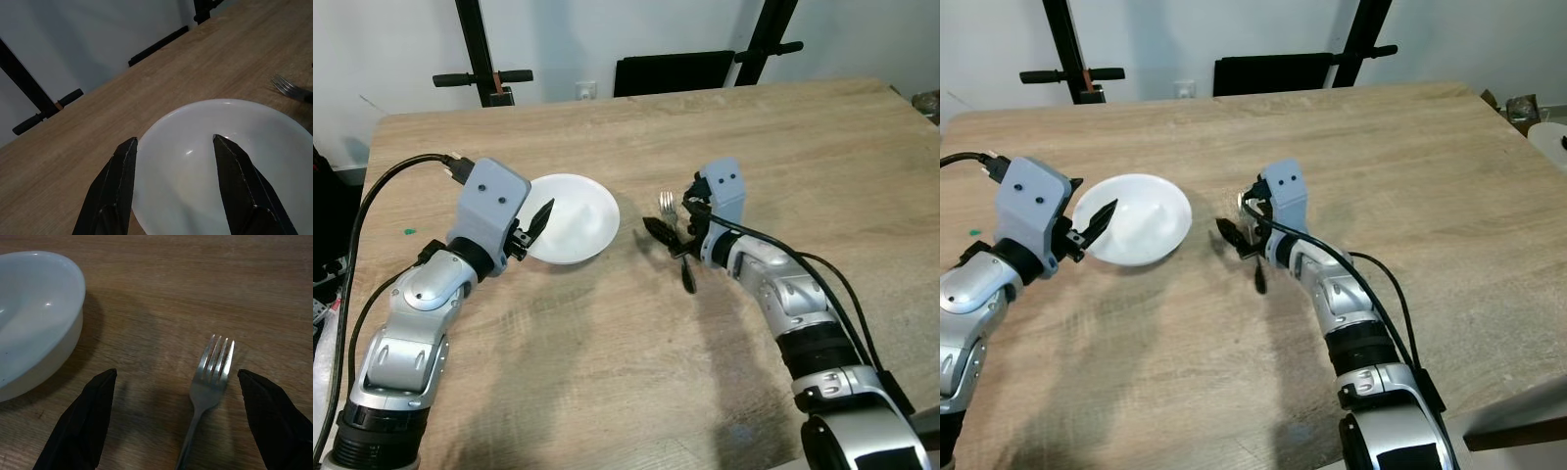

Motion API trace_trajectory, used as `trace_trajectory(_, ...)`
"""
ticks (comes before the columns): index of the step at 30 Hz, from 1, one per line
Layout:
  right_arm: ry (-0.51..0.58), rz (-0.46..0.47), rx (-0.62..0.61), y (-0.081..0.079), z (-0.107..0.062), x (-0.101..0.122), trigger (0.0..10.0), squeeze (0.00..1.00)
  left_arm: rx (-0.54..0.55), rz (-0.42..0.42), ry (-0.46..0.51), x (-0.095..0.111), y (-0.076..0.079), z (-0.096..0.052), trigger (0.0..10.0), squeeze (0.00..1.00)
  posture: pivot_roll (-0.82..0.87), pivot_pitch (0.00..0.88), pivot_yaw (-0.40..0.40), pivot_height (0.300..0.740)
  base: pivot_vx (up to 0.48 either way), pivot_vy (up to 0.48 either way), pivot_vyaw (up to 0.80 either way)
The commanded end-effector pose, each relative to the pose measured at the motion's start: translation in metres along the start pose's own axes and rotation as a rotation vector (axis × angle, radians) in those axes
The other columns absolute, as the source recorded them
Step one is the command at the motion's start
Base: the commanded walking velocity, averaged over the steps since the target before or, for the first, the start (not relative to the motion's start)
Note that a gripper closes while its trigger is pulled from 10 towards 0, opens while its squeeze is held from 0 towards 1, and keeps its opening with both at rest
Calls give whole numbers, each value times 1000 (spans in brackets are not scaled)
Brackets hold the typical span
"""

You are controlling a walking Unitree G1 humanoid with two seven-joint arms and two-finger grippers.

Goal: Setting the table

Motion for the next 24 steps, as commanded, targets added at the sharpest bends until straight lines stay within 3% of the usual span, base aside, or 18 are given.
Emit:
trace_trajectory(1,10,-26,5,1,0,4,10000,1000,-14,4,-3,0,3,-1,10000,0,-99,97,3,740,0,0,0)
trace_trajectory(2,10,-26,5,1,0,4,10000,1000,-14,4,-3,0,3,-1,10000,0,-99,97,3,740,0,0,0)
trace_trajectory(3,14,-34,19,-1,1,5,10000,0,-14,5,-3,0,3,-1,10000,0,-101,99,2,740,0,0,0)
trace_trajectory(5,66,-35,202,-31,1,15,10000,0,-13,6,-3,0,3,-1,10000,0,-101,99,2,740,0,0,0)
trace_trajectory(6,66,-35,202,-31,1,15,10000,0,-13,6,-3,0,3,-1,10000,0,-101,99,2,740,0,0,0)
trace_trajectory(7,91,-37,346,-55,-2,20,10000,0,-12,6,-2,1,4,-1,10000,0,-102,99,-1,740,0,0,0)
trace_trajectory(9,96,-37,379,-61,-4,21,10000,0,-11,5,-2,1,4,-1,10000,0,-102,99,-1,740,0,0,0)
trace_trajectory(13,119,-51,540,-90,-10,24,10000,0,-7,4,-4,1,4,-2,10000,0,-96,101,-8,740,0,0,0)
trace_trajectory(19,113,-81,538,-91,-9,23,10000,0,-2,3,-8,1,4,-3,10000,0,-96,103,-11,740,0,0,0)
trace_trajectory(21,98,-92,498,-85,-7,20,10000,0,-1,3,-8,1,4,-3,10000,0,-97,104,-12,740,0,0,0)
trace_trajectory(24,107,-177,287,-54,1,17,10000,0,0,0,-8,0,5,-2,10000,0,-100,105,-12,740,0,0,0)
Point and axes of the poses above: a point about 5 cm out from each wrist's last joint towards the gripper, its own z axis pointing out of the wrist towards the gripper, its own x axis along the axis of the wrist's last joint, y = z × x, the point moved 3 cm from there along z, pointing out of the wrist towards the gripper, and after that the axes turned 11 degrees about z, right-handed, at the moved point
